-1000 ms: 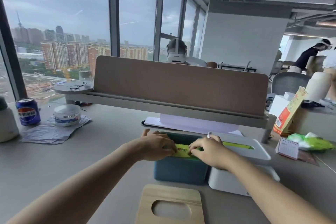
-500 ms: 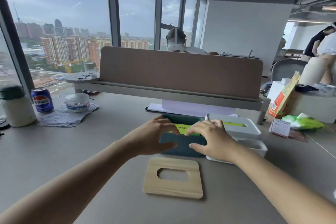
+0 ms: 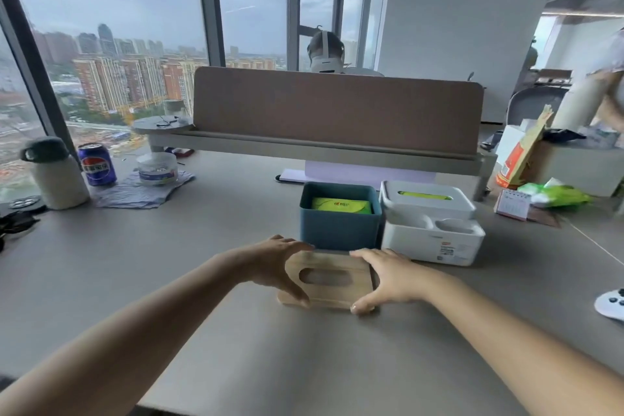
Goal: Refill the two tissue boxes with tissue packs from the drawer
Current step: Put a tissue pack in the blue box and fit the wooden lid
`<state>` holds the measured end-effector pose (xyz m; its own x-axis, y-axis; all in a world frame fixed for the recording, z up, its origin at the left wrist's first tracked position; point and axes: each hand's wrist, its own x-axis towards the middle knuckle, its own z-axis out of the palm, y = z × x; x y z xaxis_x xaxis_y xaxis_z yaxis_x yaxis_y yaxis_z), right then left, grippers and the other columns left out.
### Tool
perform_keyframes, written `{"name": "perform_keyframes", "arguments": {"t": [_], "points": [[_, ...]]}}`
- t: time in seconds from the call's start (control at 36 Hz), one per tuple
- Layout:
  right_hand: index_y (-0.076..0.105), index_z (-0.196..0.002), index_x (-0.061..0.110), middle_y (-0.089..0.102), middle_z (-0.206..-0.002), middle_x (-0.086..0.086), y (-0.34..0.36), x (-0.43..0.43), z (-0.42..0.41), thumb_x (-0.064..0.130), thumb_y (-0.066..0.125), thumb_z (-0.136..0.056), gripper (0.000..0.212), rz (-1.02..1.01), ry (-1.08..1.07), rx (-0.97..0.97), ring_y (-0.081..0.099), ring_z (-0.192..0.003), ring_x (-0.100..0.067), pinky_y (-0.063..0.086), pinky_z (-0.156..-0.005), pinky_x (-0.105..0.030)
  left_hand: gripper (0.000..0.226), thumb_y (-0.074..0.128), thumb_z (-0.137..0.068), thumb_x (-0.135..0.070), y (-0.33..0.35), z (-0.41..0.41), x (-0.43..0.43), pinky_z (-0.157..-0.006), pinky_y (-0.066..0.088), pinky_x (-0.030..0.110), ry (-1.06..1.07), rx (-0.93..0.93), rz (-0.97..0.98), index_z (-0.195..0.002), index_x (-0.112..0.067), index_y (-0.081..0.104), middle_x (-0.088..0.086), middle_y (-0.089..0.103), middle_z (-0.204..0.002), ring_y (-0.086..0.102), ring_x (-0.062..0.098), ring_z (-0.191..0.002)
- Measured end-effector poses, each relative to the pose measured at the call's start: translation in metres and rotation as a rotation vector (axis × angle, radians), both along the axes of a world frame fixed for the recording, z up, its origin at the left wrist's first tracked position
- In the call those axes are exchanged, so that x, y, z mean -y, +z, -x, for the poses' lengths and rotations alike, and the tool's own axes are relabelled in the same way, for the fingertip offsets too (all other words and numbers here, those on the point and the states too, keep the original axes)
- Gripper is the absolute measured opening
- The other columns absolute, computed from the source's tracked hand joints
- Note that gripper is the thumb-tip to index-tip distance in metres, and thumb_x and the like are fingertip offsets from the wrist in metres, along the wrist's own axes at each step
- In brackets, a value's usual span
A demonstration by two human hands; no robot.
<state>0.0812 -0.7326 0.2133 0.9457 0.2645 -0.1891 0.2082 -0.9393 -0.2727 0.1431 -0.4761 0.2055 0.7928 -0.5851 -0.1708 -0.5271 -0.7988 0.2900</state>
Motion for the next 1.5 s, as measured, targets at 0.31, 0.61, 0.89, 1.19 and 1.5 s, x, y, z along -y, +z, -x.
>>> {"name": "perform_keyframes", "arguments": {"t": [0.31, 0.61, 0.89, 1.19, 1.5], "points": [[0.017, -0.153, 0.026, 0.02, -0.157, 0.006, -0.008, 0.0, -0.007, 0.073, 0.075, -0.056, 0.122, 0.069, -0.008, -0.035, 0.015, -0.145, -0.018, 0.017, -0.119, -0.038, 0.109, 0.084, -0.054, -0.063, -0.002, -0.004, 0.001, -0.114, 0.029, 0.034, -0.008, 0.008, -0.062, -0.146, -0.032, 0.035, -0.007, 0.037, -0.15, 0.03, 0.016, -0.136], [0.02, -0.151, 0.024, 0.025, -0.151, 0.006, -0.004, -0.001, 0.009, 0.071, 0.075, -0.056, 0.12, 0.074, 0.021, 0.055, 0.019, -0.14, -0.016, 0.017, -0.117, -0.033, 0.112, 0.081, -0.053, -0.066, -0.001, 0.015, 0.001, -0.111, 0.034, 0.037, -0.038, 0.031, -0.04, -0.147, -0.036, 0.03, -0.008, 0.032, -0.146, 0.03, 0.017, -0.135], [0.012, -0.153, 0.026, 0.021, -0.151, 0.009, 0.033, 0.007, 0.025, 0.071, 0.071, -0.059, 0.121, 0.076, 0.071, 0.301, 0.018, -0.137, -0.013, 0.018, -0.117, -0.033, 0.108, 0.08, -0.059, -0.061, 0.034, 0.035, -0.003, -0.099, 0.046, 0.029, -0.097, 0.315, 0.109, -0.149, -0.039, 0.023, -0.01, 0.026, -0.145, 0.032, 0.014, -0.13], [0.014, -0.153, 0.025, 0.021, -0.152, 0.009, 0.079, 0.021, -0.011, 0.073, 0.069, -0.06, 0.118, 0.094, 0.032, 0.395, 0.015, -0.14, -0.014, 0.016, -0.114, -0.032, 0.103, 0.079, -0.058, -0.062, 0.078, -0.01, 0.01, -0.106, 0.04, 0.034, -0.107, 0.408, 0.145, -0.146, -0.039, 0.03, -0.009, 0.031, -0.144, 0.025, 0.016, -0.132], [0.017, -0.152, 0.031, 0.021, -0.152, 0.013, 0.081, 0.034, -0.073, 0.066, 0.073, -0.063, 0.111, 0.033, -0.03, 0.265, 0.015, -0.138, -0.011, 0.013, -0.113, -0.031, 0.101, 0.067, -0.048, -0.075, 0.081, -0.082, 0.026, -0.108, 0.038, 0.039, -0.069, 0.312, 0.096, -0.141, -0.045, 0.037, -0.013, 0.035, -0.143, 0.025, 0.015, -0.131]]}}
